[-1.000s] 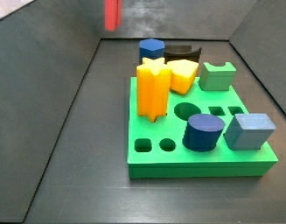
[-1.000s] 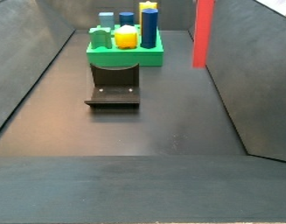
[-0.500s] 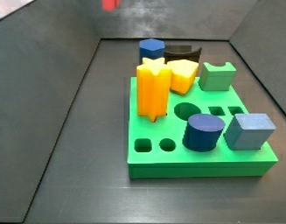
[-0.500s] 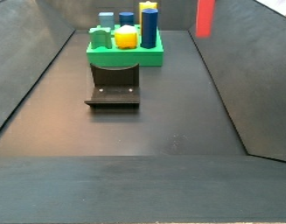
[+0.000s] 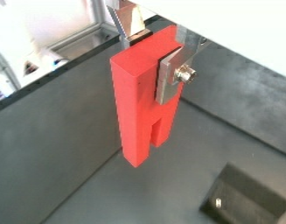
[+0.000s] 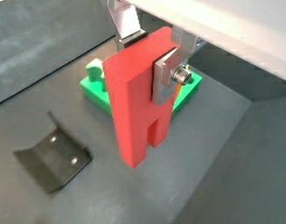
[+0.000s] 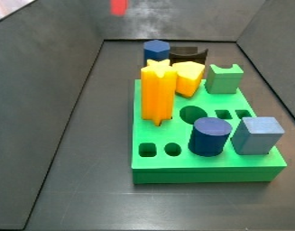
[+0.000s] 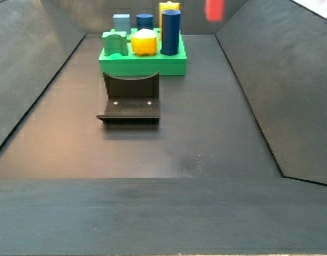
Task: Pick up the double-square object. Move up. Move to above the board. Insert the double-square object.
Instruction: Move to above the board.
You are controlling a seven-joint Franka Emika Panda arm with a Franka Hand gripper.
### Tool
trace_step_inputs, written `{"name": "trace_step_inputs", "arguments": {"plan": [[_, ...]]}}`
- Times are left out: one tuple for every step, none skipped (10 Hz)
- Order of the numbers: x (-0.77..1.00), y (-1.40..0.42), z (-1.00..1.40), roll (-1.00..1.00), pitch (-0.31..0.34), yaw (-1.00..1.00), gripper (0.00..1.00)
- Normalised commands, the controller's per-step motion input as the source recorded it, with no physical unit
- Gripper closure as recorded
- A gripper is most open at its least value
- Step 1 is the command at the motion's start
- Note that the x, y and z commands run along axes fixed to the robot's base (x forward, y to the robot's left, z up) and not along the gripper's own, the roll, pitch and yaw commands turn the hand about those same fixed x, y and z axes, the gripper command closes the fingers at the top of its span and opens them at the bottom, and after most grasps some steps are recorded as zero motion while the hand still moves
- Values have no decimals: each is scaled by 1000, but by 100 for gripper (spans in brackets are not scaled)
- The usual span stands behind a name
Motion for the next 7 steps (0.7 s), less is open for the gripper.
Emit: {"name": "trace_step_inputs", "arguments": {"plan": [[223,-1000,60,25,-13,74,100],[239,-1000,55,6,13,37,100],[246,-1000,55,10,21,22,100],[257,-1000,61,7,40,16,100],[267,-1000,60,2,53,18,100],[293,-1000,69,-5,73,11,100],[236,-766,61,6,83,13,100]]}}
